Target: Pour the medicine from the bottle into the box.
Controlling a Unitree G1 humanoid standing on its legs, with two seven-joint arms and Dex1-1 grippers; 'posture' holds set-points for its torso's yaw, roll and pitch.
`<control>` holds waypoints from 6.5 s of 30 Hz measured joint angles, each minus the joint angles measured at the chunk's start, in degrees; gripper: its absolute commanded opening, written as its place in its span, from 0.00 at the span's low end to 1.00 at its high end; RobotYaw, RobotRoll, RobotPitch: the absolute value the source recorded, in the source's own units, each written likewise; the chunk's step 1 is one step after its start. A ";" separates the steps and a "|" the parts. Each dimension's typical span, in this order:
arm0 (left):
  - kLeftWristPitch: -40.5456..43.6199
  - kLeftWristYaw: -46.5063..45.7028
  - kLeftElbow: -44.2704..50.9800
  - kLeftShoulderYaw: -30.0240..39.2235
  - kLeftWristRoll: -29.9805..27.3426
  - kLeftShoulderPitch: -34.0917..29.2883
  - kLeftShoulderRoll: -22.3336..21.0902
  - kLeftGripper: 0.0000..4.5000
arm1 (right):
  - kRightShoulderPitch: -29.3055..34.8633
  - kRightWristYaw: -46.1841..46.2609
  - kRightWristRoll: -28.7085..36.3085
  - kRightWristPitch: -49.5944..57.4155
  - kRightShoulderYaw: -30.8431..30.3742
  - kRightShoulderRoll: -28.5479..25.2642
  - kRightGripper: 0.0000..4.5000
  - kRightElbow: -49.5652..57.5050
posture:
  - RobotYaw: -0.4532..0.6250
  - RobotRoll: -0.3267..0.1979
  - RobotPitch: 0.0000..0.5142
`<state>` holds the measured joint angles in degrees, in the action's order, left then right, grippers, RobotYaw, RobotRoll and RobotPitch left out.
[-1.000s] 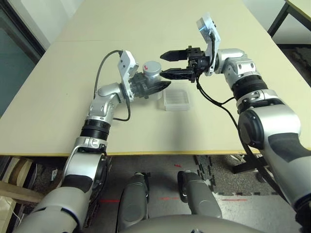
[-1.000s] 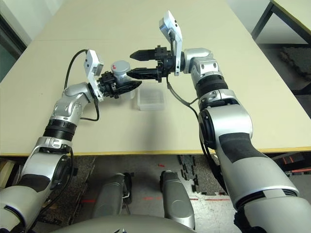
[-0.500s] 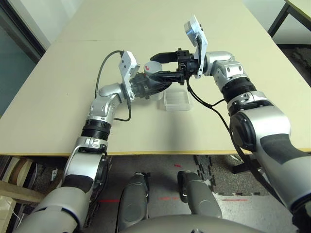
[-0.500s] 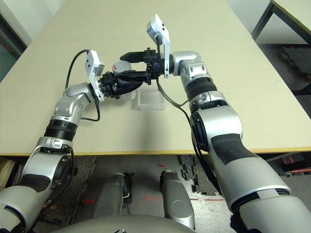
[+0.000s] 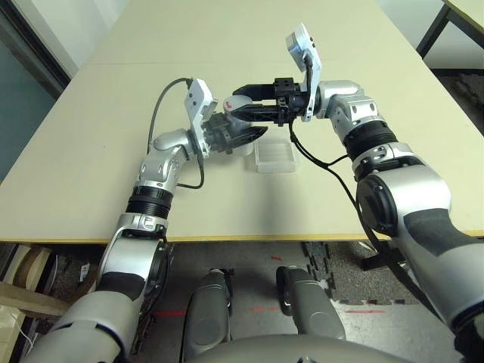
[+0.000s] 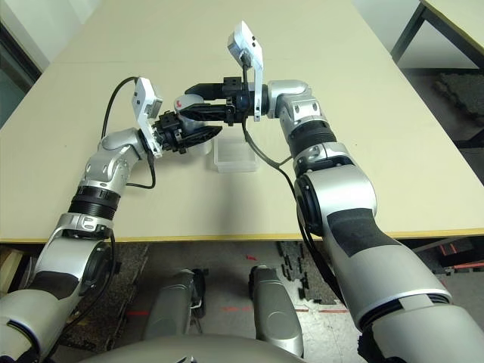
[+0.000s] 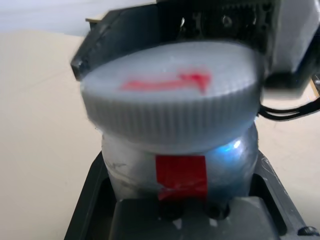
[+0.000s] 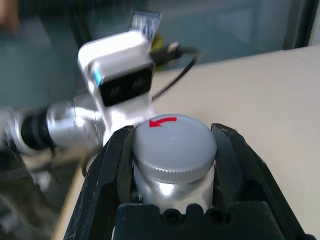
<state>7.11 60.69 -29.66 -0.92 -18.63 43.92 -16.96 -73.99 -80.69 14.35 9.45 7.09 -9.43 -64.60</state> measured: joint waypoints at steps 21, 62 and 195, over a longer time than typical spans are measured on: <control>-0.16 -2.01 -1.06 2.05 -0.02 0.16 -1.29 0.59 | 8.78 22.83 -3.37 0.94 1.04 -14.53 0.57 8.78 | 0.28 0.62 0.33; -11.74 -15.57 -23.50 4.31 6.49 14.27 -2.12 0.59 | 21.83 30.25 -11.66 3.56 -6.32 -26.03 1.00 15.06 | 0.25 0.62 0.28; -26.88 -36.88 -38.88 10.11 15.80 7.32 4.00 0.99 | 29.54 7.89 -5.66 0.10 -11.30 -25.72 1.00 31.63 | 0.30 0.62 0.34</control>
<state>-19.77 23.80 -68.54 9.19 -2.83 51.23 -12.95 -44.44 -72.80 8.69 9.55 -4.20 -35.15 -32.97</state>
